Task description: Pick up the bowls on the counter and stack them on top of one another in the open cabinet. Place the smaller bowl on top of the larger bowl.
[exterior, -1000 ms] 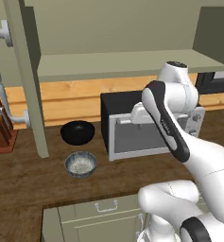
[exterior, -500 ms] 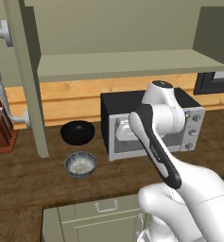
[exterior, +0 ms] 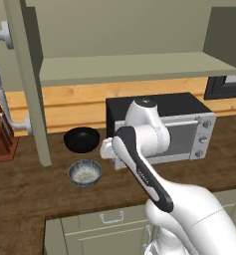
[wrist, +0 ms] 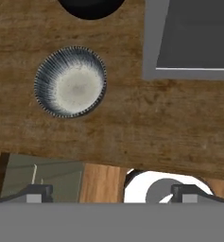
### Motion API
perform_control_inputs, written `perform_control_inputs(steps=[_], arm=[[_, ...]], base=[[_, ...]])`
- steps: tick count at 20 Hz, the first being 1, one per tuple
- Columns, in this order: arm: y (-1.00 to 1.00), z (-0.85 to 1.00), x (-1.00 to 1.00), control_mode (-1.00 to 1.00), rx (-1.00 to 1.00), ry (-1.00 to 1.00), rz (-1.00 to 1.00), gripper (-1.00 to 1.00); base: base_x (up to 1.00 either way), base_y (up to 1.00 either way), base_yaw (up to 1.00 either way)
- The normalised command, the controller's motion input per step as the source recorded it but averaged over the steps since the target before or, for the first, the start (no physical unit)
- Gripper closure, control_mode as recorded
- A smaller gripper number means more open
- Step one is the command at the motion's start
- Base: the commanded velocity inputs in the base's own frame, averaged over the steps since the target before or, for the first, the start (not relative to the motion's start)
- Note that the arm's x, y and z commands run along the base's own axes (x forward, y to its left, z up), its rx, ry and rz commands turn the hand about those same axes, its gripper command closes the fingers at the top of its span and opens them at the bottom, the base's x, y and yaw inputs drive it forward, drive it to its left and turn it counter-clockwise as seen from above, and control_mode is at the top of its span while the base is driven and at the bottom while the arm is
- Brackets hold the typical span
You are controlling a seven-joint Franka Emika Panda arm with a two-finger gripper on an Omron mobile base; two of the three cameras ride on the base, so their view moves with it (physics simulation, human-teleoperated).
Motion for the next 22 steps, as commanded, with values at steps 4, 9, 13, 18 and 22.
perform_control_inputs(steps=[4,9,13,18,22], arm=[[0.34,-0.36,0.00,-1.00,0.00,0.00,0.00,-1.00],[0.08,-0.33,0.08,-1.00,0.00,0.00,0.00,-1.00],[0.00,-0.25,0.24,-1.00,0.00,0.00,0.00,-1.00],[0.17,-0.23,0.36,-1.00,0.00,0.00,0.00,-1.00],[0.22,-0.32,0.32,-1.00,0.00,0.00,0.00,-1.00]], base=[[0.00,0.00,0.00],[0.00,0.00,0.00],[0.00,0.00,0.00],[0.00,0.00,0.00],[0.00,0.00,0.00]])
